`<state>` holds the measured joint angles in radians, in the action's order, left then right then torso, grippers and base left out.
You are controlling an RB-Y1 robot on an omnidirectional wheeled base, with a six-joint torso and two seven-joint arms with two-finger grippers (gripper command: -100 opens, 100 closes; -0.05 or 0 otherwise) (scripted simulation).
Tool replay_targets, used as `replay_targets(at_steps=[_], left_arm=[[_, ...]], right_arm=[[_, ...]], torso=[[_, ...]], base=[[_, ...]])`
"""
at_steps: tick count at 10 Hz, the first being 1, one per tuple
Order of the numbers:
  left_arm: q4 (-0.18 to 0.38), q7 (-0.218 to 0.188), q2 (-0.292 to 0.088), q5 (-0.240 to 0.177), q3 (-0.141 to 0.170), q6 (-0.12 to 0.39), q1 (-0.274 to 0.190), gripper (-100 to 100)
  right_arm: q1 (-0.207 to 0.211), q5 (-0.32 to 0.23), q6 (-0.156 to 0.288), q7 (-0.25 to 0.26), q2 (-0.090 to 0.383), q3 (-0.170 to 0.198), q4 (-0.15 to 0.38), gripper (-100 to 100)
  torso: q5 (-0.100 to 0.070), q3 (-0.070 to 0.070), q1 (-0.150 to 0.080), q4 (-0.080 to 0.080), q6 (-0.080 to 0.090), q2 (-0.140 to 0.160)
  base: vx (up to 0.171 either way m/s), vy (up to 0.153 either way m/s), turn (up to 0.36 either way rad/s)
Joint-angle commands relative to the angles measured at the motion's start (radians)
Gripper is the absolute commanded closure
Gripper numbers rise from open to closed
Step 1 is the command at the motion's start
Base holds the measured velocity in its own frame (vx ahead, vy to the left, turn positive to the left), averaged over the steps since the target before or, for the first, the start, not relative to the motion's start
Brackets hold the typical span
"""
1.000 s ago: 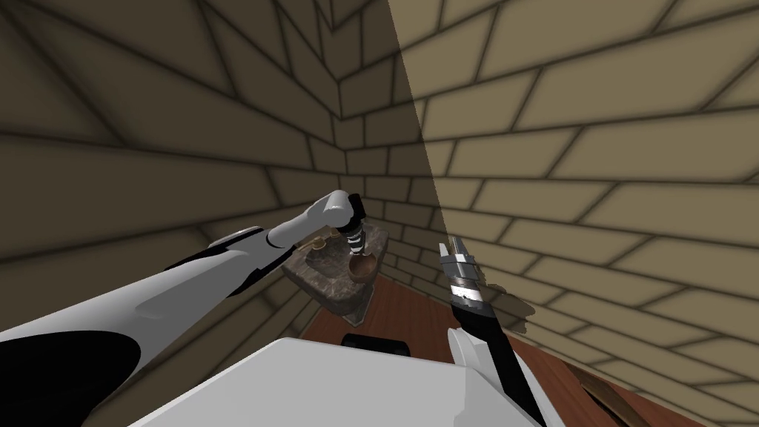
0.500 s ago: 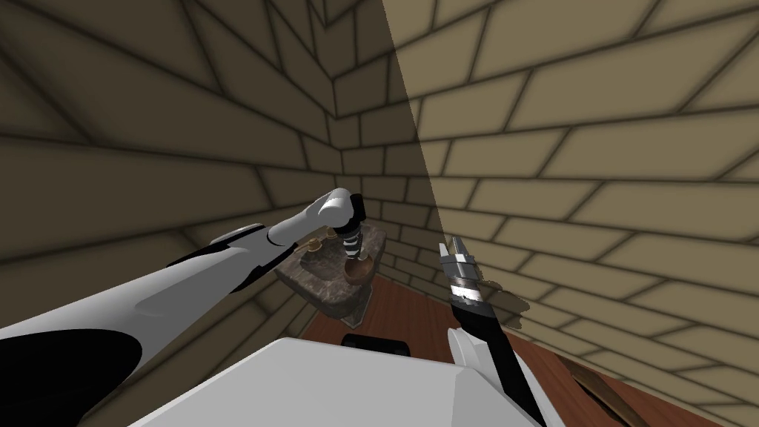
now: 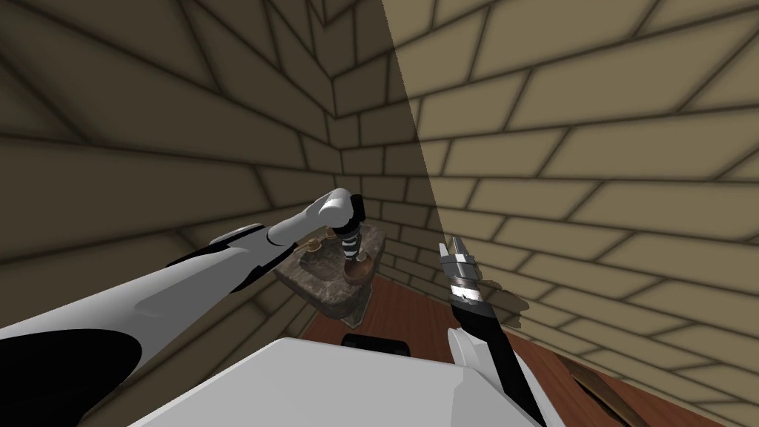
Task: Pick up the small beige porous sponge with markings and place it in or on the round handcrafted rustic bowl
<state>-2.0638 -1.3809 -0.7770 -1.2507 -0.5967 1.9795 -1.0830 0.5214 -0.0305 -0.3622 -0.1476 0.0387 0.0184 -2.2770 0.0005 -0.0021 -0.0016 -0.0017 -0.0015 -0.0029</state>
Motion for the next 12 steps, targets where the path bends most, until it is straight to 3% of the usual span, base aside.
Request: replay_targets(at_steps=[1,2,3,4,12], left_arm=[[0.0,0.0,0.0,0.0,0.0,0.0,0.0,-100],[0.0,0.0,0.0,0.0,0.0,0.0,0.0,-100],[0.0,0.0,0.0,0.0,0.0,0.0,0.0,0],[-0.012,-0.018,-0.012,-0.028,0.003,0.002,-0.017,-100],[-0.109,-0.163,-0.106,-0.256,0.027,0.022,-0.151,-100]], right_arm=[[0.0,0.0,0.0,0.0,0.0,0.0,0.0,0],[0.0,0.0,0.0,0.0,0.0,0.0,0.0,0],[0.0,0.0,0.0,0.0,0.0,0.0,0.0,0],[0.0,0.0,0.0,0.0,0.0,0.0,0.0,0],[0.0,0.0,0.0,0.0,0.0,0.0,0.0,0]], torso=[[0.0,0.0,0.0,0.0,0.0,0.0],[0.0,0.0,0.0,0.0,0.0,0.0],[0.0,0.0,0.0,0.0,0.0,0.0],[0.0,0.0,0.0,0.0,0.0,0.0],[0.0,-0.001,-0.001,-0.001,0.0,-0.002]], base=[[0.0,0.0,0.0],[0.0,0.0,0.0],[0.0,0.0,0.0],[0.016,-0.004,0.006],[0.041,-0.007,0.011]])
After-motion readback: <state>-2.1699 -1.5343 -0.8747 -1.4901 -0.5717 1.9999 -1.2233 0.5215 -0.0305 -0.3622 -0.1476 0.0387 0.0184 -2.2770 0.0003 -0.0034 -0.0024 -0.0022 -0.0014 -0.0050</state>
